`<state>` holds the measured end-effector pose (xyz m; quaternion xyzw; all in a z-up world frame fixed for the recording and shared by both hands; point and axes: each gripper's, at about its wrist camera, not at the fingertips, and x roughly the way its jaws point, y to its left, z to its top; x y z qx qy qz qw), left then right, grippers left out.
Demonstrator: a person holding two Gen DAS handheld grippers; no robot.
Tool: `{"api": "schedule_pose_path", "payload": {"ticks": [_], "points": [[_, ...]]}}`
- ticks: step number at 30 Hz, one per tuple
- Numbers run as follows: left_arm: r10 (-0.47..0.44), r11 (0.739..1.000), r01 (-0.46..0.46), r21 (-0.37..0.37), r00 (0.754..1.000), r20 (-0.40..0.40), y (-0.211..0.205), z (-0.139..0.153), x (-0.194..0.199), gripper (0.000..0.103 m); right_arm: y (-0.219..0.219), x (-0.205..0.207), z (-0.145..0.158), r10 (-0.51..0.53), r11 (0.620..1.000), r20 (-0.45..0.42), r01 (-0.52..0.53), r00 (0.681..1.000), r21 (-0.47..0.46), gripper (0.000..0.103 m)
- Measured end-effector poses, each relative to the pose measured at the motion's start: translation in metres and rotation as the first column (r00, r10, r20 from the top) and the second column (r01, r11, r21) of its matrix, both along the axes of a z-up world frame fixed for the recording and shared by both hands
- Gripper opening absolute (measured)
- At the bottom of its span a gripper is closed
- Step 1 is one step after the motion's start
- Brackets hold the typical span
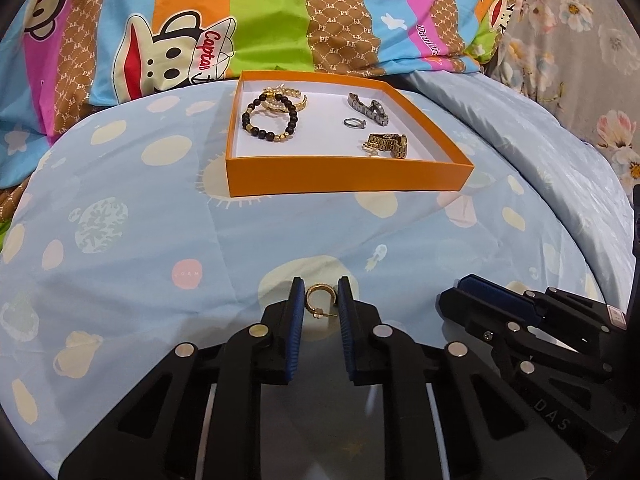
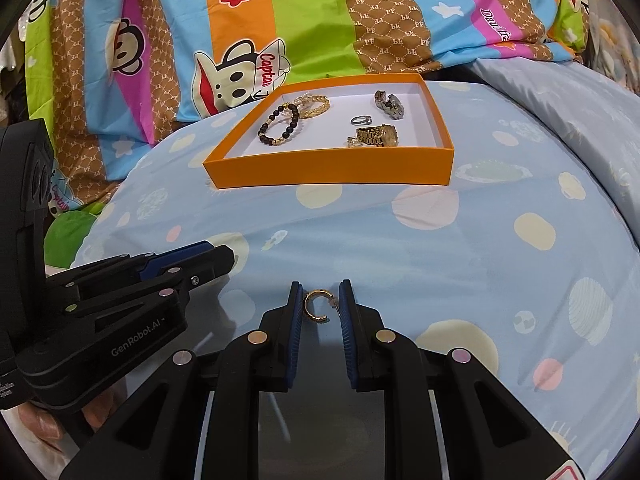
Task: Organize jewelry
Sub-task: 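Carry both gold hoops into the orange box with both tools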
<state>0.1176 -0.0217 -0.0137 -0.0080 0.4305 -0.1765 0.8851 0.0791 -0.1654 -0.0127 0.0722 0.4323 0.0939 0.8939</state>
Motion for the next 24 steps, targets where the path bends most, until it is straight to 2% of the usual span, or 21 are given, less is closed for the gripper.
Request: {"api": "schedule_pose_path", "payload": {"ticks": [10,17,24], "points": [[-0.011,1.0,0.011,-0.006,1.0,0.018,0.0,0.003,-0.004,0.016,-0.001,-0.002,0.003,-0.009,1.0,0.021,0.009,1.0,0.01,0.017],[-0.021,1.0,0.021,-0.001,1.0,0.022,-0.005,0.007,-0.006,0.016,-0.007,-0.002,0.017,-0.025,1.0,0.051,0.026,0.998,-0.003,0.017],[-0.036,0.999,0.037,-0.011,0.996,0.077,-0.009,0.031,0.0,0.016,-0.014,0.015,0.036,-0.001,1.0,0.077,0.002,0.997,-0.019,0.017]]}}
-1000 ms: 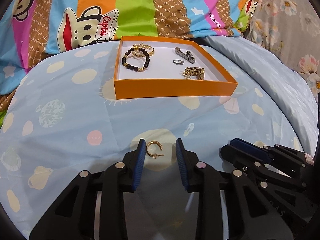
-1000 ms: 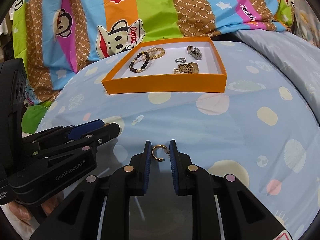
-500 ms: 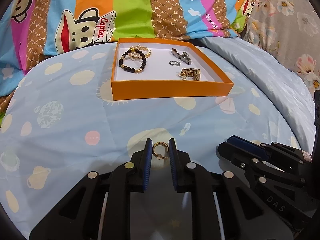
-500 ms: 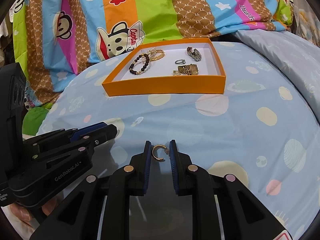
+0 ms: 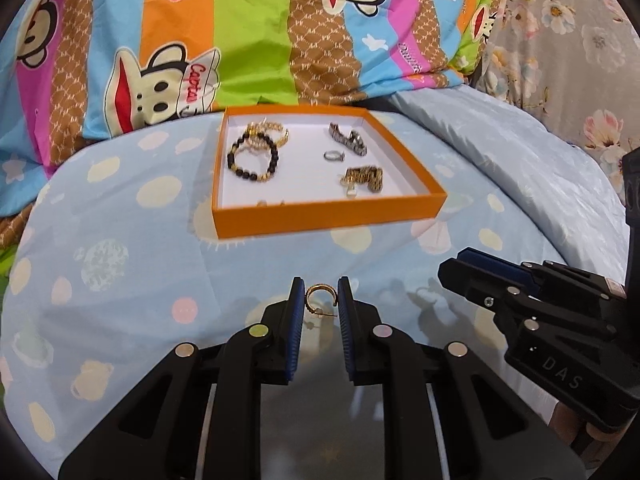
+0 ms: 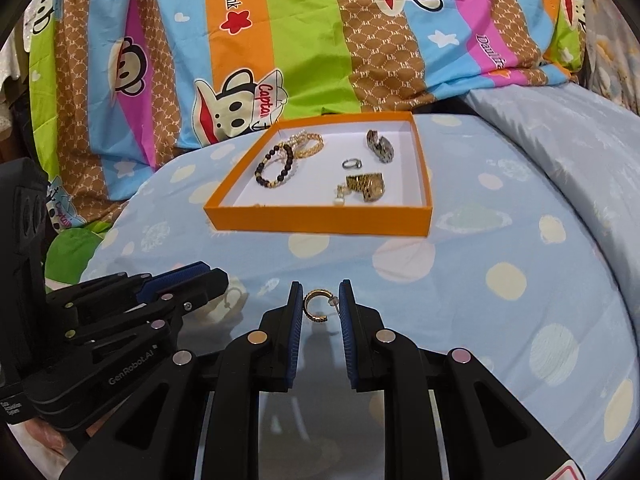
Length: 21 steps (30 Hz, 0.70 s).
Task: Organize jewelry
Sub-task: 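Carry both gold hoops into the orange box with both tools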
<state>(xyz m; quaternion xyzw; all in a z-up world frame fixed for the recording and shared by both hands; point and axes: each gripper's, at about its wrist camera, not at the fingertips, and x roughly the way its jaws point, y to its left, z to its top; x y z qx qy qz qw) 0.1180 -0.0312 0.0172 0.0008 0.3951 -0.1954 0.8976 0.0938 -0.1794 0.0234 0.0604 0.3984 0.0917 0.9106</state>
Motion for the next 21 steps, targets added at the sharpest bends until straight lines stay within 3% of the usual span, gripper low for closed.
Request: {"api": "schedule_pose_path", "payload": {"ticks": [12,21], "points": [[0.022,1.0,-0.021,-0.007,0.992,0.125,-0.014,0.043,0.061,0.016,-0.013,0.068,0.033,-0.007,1.0,0.086,0.009,0.996,-0.018,0.017],[0.043,0.999,-0.04,-0.024,0.99,0.133,-0.03,0.04,0.111,0.016,-0.014,0.125,0.029,-0.026,1.0,0.085,0.025,0.996,0.008,0.017]]}}
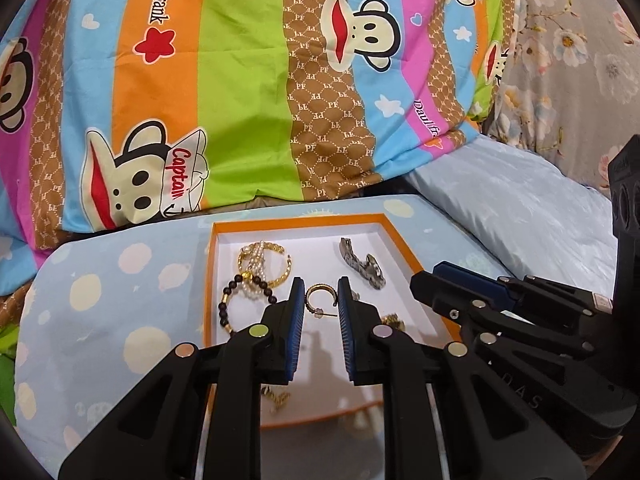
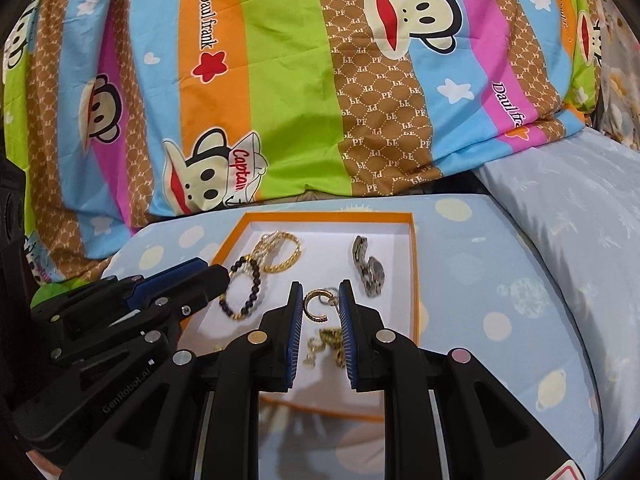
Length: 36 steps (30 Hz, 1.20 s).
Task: Organize jewelry
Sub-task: 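Carry both gold hoops into the orange box with both tools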
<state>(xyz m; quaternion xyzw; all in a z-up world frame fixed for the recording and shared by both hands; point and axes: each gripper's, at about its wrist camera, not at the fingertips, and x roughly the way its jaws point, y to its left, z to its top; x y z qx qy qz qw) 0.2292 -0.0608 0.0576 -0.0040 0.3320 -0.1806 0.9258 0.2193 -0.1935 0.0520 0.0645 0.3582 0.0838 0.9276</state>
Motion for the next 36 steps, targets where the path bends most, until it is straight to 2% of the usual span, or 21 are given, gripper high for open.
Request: {"api": "schedule_pose_path", "payload": {"ticks": [12,20,36], "points": [[0.019,1.0,-0.019,0.006,0.999,-0.044,-0.009,-0.033,0.036,0.016,-0.003,0.041,-0.025,-0.038,0.999,-0.026,0.038,0.999,0.001,0.017],[0.029,1.0,-0.029,0.004,0.999,-0.046,-0.004,-0.041,0.041,0.016,0.002,0.048,-0.04,-0.037,0.999,-0.041,0.037,0.998,-0.01,0.017],[0.03,0.999,-0.028,0.032,0.998,-0.062,-0.006,-0.053,0.048,0.016,0.004,0.052,-0.05,-0.041,0.999,-0.052,0.039,0.998,-0.033,0.017]]}}
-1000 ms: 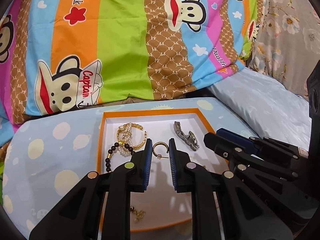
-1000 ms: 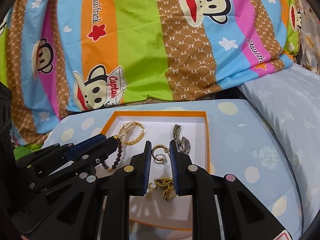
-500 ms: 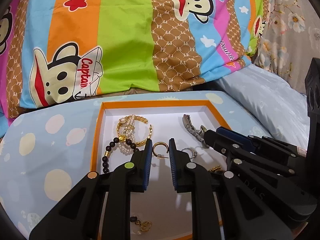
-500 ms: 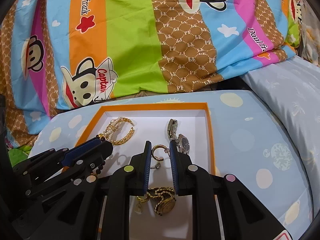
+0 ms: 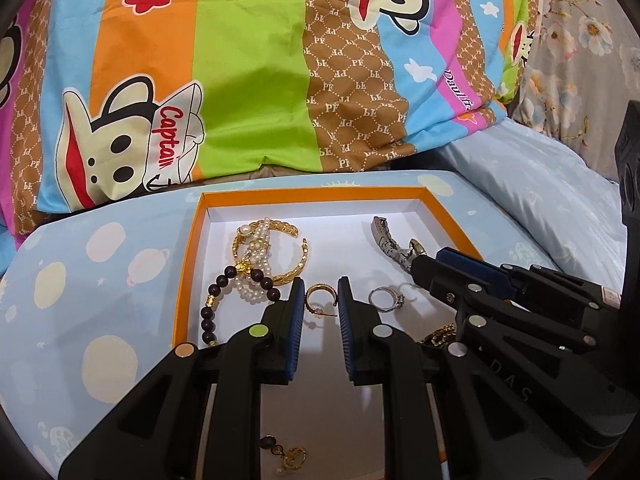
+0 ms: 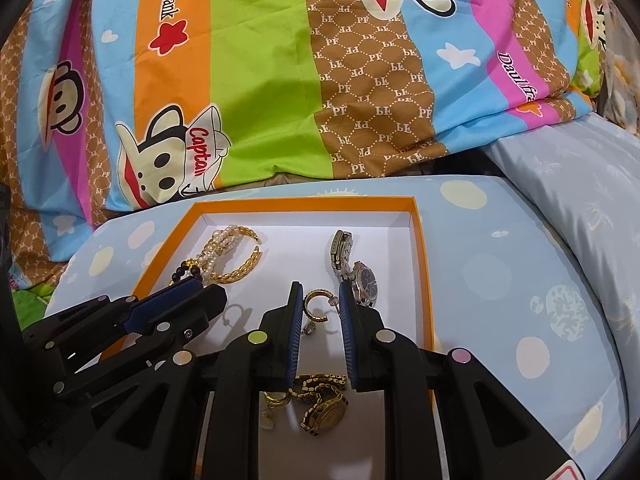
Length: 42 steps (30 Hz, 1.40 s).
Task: Organize jewelry
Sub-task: 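Carry both gold hoops into the orange box with both tools, then open both tools to release the hoops inside the box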
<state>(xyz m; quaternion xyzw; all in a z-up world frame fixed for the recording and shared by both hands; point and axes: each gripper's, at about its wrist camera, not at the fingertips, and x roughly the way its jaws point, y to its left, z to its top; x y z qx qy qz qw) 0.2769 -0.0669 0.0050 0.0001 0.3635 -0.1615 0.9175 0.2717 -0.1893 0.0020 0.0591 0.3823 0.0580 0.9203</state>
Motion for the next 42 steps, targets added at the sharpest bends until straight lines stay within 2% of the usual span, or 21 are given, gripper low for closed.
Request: {"api": "schedule_pose_path", "payload": {"ticks": [15,17,19,22,42], "points": [[0.0,1.0,0.0,0.003,1.0,0.0,-0.0006,-0.0018,0.0005,0.016,0.0004,0.0006,-0.0028,-0.005,1.0,-0.001,0.005,1.0,-0.011,0.018],[0.009,1.0,-0.009,0.004,1.0,-0.002,0.0002,-0.0013,0.001,0.02,-0.0005,0.0006,-0.0028,-0.011,1.0,-0.001,0.011,1.0,-0.012,0.019],[0.022,1.0,-0.022,-0.007,1.0,-0.007,0.0033,-0.0015,0.0022,0.03,-0.0035,0.0007,-0.0022,-0.018,1.0,0.0,0.018,1.0,-0.004,0.02],[0.037,0.999,-0.037,-0.028,0.999,-0.001,0.0078,0.0003,0.0026,0.035,-0.0055,0.0005,-0.001,-0.024,1.0,0.006,0.024,1.0,0.001,0.02],[0.031,0.999,-0.031,-0.016,0.999,0.02,0.0067,0.0033,-0.0034,0.035,-0.0054,-0.0066,0.0035,-0.034,0.999,0.015,0.035,0.999,-0.01,0.021]]}}
